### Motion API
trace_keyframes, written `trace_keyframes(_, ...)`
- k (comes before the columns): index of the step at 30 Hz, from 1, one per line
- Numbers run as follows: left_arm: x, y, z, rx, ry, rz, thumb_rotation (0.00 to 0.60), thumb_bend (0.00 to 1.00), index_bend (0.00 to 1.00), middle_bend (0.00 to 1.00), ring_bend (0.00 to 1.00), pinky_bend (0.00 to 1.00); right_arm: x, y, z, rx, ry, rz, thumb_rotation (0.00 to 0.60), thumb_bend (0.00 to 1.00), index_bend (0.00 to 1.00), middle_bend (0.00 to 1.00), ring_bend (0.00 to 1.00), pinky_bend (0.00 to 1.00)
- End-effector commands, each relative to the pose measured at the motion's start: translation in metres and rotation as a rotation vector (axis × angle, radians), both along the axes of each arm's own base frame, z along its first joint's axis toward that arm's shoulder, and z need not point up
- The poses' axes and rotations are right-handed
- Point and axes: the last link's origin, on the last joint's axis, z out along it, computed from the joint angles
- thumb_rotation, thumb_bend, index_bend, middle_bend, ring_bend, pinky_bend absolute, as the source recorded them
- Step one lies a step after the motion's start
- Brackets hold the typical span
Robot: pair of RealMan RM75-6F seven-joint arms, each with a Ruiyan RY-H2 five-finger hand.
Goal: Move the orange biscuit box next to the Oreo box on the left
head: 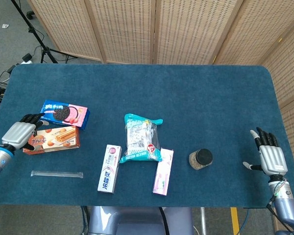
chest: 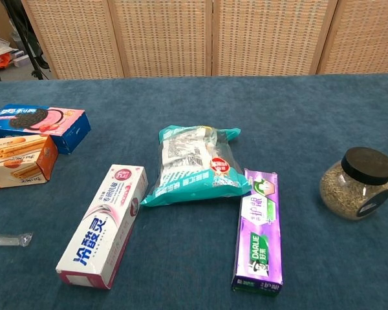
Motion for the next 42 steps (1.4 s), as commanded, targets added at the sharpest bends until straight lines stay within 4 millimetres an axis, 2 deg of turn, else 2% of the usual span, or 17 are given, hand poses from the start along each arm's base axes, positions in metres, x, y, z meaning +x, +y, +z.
trace_keyframes(1, 0.015, 0.001, 0.010, 0.053, -0.124, -0.006, 0.600, 0.21, 0.23, 0.00, 0.00, 0.00, 0.000, 0.000, 0.000, 0.000, 0.000, 0.000, 0.600, 0.02, 0.00, 0.00, 0.00, 0.00)
trace_keyframes(5, 0.036, 0.001, 0.026, 0.121, -0.251, -0.050, 0.600, 0.23, 0.23, 0.00, 0.00, 0.00, 0.002, 0.000, 0.000, 0.002, -0.002, 0.005, 0.600, 0.03, 0.00, 0.00, 0.00, 0.00)
trace_keyframes(9, 0.056, -0.010, 0.037, 0.205, -0.263, -0.128, 0.600, 0.26, 0.23, 0.00, 0.00, 0.00, 0.005, 0.001, -0.001, 0.010, -0.001, 0.020, 0.600, 0.03, 0.00, 0.00, 0.00, 0.00)
trace_keyframes(15, 0.068, -0.040, 0.025, 0.244, -0.162, -0.176, 0.600, 0.25, 0.23, 0.00, 0.00, 0.00, 0.012, 0.004, -0.002, 0.027, 0.006, 0.045, 0.600, 0.03, 0.00, 0.00, 0.00, 0.00)
trace_keyframes(19, 0.069, -0.064, 0.009, 0.275, -0.066, -0.196, 0.600, 0.25, 0.22, 0.00, 0.00, 0.00, 0.017, 0.007, -0.002, 0.035, 0.011, 0.061, 0.600, 0.03, 0.00, 0.00, 0.00, 0.00)
trace_keyframes(22, 0.072, -0.086, -0.006, 0.335, -0.060, -0.183, 0.600, 0.25, 0.19, 0.00, 0.00, 0.00, 0.022, 0.010, -0.001, 0.038, 0.013, 0.078, 0.600, 0.03, 0.00, 0.00, 0.00, 0.00)
trace_keyframes(23, 0.074, -0.098, -0.011, 0.342, -0.069, -0.177, 0.600, 0.24, 0.19, 0.00, 0.00, 0.00, 0.026, 0.011, 0.000, 0.037, 0.015, 0.092, 0.600, 0.03, 0.00, 0.00, 0.00, 0.00)
trace_keyframes(29, 0.075, -0.126, -0.027, 0.305, -0.059, -0.143, 0.600, 0.22, 0.11, 0.00, 0.00, 0.00, 0.035, 0.018, 0.002, 0.056, 0.025, 0.111, 0.600, 0.02, 0.00, 0.00, 0.00, 0.00)
trace_keyframes(36, 0.064, -0.137, -0.031, 0.287, -0.077, -0.068, 0.600, 0.21, 0.11, 0.00, 0.00, 0.00, 0.049, 0.031, 0.008, 0.105, 0.037, 0.142, 0.600, 0.00, 0.00, 0.00, 0.00, 0.00)
trace_keyframes(42, 0.057, -0.136, -0.021, 0.323, -0.064, -0.055, 0.600, 0.21, 0.11, 0.00, 0.00, 0.00, 0.053, 0.036, 0.003, 0.129, 0.039, 0.154, 0.600, 0.00, 0.00, 0.00, 0.00, 0.00)
